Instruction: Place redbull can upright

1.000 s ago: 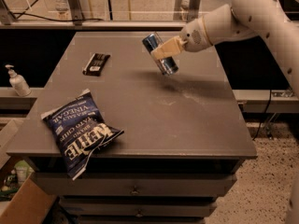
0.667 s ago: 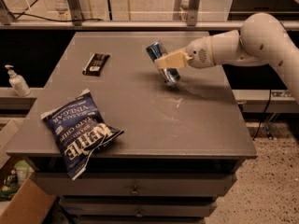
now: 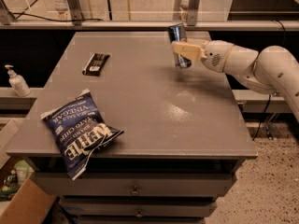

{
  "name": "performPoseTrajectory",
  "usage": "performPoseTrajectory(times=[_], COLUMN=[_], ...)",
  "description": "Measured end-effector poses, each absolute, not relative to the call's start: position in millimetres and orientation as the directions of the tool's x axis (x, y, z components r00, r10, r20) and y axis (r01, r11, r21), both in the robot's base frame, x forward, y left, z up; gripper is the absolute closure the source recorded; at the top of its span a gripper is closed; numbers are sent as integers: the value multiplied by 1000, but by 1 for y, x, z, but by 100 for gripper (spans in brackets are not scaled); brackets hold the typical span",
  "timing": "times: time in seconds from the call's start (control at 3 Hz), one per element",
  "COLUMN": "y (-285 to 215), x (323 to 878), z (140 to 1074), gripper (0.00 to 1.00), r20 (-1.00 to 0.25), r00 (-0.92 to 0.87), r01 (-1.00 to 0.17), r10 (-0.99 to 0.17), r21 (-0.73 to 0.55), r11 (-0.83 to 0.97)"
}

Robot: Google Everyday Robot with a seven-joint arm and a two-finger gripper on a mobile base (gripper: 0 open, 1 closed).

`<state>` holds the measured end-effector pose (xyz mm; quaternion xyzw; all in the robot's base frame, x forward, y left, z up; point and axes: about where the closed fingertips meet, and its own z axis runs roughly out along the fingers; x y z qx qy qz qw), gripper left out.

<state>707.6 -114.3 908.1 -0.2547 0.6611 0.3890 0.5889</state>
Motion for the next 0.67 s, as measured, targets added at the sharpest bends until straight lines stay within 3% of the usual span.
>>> performPoseTrajectory(times=[0.33,0.67], y=[-160,-177], x=[728,734], z=[941,953], gripper=[100,100], r20=[-975,-968], r00=[-38,41], r01=[-726,-695], r10=[220,246], r21=[178,149], r11=[664,703])
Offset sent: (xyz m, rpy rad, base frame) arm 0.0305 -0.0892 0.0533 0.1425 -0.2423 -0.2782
